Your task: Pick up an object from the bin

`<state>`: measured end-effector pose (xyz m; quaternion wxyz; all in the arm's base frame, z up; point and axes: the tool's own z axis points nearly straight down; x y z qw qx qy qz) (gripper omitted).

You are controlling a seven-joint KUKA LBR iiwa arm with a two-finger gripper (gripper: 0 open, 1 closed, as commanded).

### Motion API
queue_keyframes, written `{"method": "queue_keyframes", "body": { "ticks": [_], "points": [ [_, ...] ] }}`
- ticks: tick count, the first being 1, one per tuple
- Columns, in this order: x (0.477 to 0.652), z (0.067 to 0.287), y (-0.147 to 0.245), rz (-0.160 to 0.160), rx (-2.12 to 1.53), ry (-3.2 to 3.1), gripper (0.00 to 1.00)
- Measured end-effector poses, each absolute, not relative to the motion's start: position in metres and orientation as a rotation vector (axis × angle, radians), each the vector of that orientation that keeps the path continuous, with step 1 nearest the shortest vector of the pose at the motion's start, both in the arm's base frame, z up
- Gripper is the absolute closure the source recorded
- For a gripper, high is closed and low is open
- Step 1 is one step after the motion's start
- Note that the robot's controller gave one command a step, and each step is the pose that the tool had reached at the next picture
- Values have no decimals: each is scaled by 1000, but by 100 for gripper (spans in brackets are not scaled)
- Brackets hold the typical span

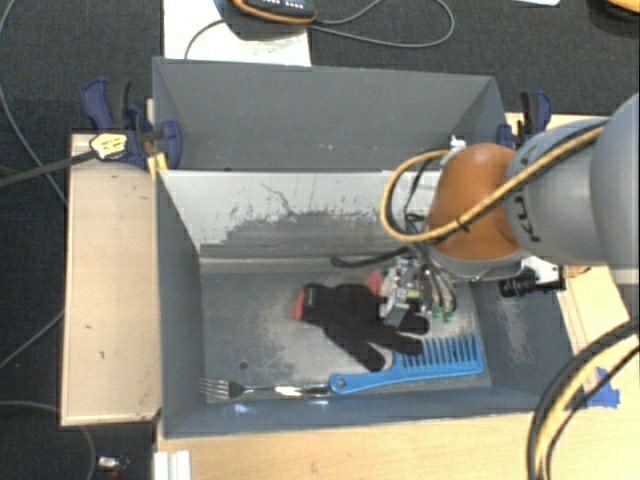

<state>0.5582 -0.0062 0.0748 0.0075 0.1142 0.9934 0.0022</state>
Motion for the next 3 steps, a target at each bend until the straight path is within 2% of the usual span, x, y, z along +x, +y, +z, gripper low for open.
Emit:
{"method": "queue_keyframes", "body": {
  "ticks": [1,2,3],
  "points": [
    [558,75,-6,7,356,3106,100],
    [555,142,-11,6,355,3109,100],
    [554,135,0,10,483,3079,100]
  ]
}}
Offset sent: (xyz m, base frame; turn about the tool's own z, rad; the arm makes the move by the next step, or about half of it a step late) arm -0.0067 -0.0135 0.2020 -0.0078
